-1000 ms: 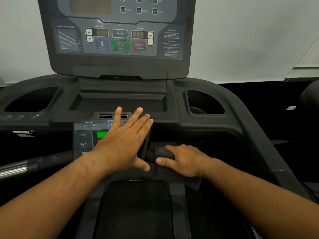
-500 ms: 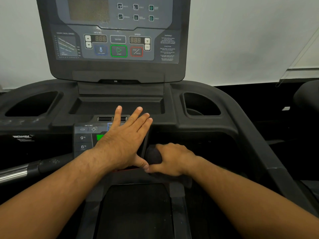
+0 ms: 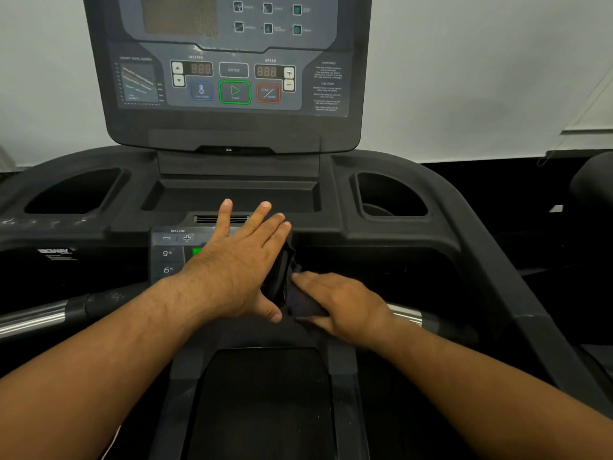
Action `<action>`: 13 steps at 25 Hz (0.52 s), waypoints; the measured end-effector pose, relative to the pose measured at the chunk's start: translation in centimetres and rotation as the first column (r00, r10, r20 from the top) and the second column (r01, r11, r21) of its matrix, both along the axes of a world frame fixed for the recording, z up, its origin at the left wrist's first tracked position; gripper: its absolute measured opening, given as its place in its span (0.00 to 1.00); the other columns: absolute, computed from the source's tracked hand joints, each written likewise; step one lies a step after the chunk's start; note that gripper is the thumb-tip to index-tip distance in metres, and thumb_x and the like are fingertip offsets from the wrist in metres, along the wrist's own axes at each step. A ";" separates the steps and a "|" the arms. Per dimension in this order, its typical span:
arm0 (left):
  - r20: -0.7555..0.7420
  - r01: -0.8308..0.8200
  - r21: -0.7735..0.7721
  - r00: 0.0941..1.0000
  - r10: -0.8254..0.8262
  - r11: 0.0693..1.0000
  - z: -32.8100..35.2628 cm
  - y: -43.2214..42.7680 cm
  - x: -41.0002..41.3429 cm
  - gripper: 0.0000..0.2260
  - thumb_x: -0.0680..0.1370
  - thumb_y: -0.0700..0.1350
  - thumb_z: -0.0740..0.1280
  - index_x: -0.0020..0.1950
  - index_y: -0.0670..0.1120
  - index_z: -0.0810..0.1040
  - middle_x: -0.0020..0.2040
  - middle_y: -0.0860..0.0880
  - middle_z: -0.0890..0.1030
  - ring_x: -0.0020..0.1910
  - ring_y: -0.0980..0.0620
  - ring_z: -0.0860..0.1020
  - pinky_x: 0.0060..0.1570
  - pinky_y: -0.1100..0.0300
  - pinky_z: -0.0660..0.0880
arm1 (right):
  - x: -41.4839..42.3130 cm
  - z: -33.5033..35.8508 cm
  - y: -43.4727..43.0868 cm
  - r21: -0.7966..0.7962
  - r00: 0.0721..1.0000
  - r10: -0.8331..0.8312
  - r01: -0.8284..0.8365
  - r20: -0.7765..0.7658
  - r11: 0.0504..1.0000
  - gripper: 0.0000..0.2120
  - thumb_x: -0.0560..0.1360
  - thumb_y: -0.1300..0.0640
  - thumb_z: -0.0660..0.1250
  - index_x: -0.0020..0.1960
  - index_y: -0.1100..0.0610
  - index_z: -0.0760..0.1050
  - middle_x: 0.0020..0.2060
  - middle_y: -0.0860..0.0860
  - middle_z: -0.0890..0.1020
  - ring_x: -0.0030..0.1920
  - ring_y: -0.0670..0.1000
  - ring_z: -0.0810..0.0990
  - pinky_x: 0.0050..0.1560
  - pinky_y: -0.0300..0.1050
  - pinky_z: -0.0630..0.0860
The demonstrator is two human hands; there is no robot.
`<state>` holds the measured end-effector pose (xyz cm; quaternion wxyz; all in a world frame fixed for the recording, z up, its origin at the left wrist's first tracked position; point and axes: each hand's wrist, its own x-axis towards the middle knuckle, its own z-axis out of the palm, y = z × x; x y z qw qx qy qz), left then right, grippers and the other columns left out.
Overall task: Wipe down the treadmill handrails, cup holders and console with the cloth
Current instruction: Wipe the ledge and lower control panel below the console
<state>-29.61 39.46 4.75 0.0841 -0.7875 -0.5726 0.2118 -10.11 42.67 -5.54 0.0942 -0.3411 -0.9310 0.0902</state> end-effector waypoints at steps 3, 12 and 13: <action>-0.009 -0.010 0.001 1.000 0.010 1.000 0.1 0.0 -0.1 0.58 0.67 0.76 0.59 0.77 0.43 0.32 0.78 0.46 0.33 0.75 0.44 0.29 0.71 0.31 0.38 | -1.1 1.9 0.8 -0.249 0.941 -0.227 0.289 0.249 0.925 0.32 0.68 0.31 0.67 0.64 0.48 0.68 0.56 0.48 0.79 0.52 0.51 0.78 0.52 0.52 0.77; 0.012 -0.035 -0.008 0.999 0.035 0.999 -0.1 -0.6 0.4 0.58 0.67 0.76 0.59 0.77 0.43 0.32 0.78 0.47 0.33 0.75 0.45 0.28 0.71 0.32 0.36 | 3.2 -1.3 -0.4 0.113 0.976 -0.023 0.049 -0.216 0.992 0.25 0.74 0.46 0.63 0.66 0.57 0.75 0.59 0.54 0.82 0.57 0.55 0.81 0.58 0.51 0.78; 0.014 -0.036 -0.006 0.999 0.036 0.999 -0.2 -0.6 0.2 0.57 0.67 0.76 0.59 0.77 0.43 0.32 0.78 0.47 0.32 0.75 0.45 0.28 0.71 0.32 0.37 | 4.5 -1.4 -0.4 0.045 0.979 -0.046 0.056 -0.196 0.997 0.27 0.73 0.45 0.64 0.69 0.55 0.73 0.62 0.52 0.80 0.60 0.53 0.79 0.62 0.49 0.76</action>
